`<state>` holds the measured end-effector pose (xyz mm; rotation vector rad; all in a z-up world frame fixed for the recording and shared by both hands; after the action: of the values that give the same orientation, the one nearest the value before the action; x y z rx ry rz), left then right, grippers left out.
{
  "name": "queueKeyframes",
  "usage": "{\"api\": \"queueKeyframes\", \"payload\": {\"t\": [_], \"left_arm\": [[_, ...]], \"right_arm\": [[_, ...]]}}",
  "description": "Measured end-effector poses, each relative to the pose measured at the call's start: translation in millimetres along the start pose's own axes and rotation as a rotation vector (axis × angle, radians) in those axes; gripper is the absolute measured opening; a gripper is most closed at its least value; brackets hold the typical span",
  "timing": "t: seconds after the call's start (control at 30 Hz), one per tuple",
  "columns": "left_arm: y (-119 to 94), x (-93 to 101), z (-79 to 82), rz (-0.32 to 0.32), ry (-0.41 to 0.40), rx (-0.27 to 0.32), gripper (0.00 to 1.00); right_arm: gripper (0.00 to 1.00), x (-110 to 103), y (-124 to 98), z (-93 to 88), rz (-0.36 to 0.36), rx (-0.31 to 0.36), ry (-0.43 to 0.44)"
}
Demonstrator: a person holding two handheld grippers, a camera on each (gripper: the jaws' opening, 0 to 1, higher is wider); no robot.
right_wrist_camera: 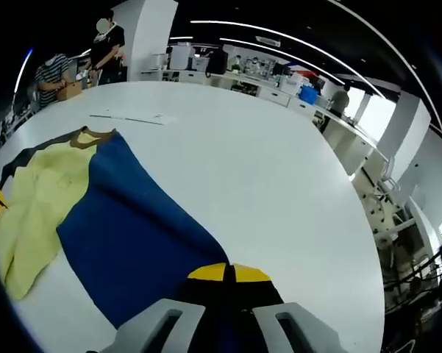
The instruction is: Fold the garment on the visible template until the final outline fits inside the template.
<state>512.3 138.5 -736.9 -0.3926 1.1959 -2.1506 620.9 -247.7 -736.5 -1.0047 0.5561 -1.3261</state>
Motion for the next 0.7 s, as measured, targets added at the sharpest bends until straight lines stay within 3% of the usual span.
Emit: {"api": "queueKeyframes", "payload": {"t": [0.1,0.4,0.7], "left_arm": [[-2,0.0,1.8,0.004,0.005,0.017,0.0],[-17,-8.3,3.4,0.012,-0.075,0.076,0.21],[-36,-2.4,7.5,-0.037,-0.141,0.163,0.37]], "right_arm": [[0.06,-2,-7,7.7,0.029,0.055,0.052],[0.49,-29,-30,21.0,0.153,0.124,0.055],[0.65,-71,-53,11.2,0.243,0.124,-0.007]]}}
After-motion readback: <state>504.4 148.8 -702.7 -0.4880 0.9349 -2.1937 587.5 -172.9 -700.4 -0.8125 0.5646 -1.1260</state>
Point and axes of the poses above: the point that each gripper's makers call its tool centre point, and the gripper's own axes: y roughly forward along the fingers, x roughly to its right, z roughly out of its top, the point moved 1 cm from there along -y, roughly backward along the fingers, and after that the axes turned 14 degrees about -x, right-handed, at the moved point
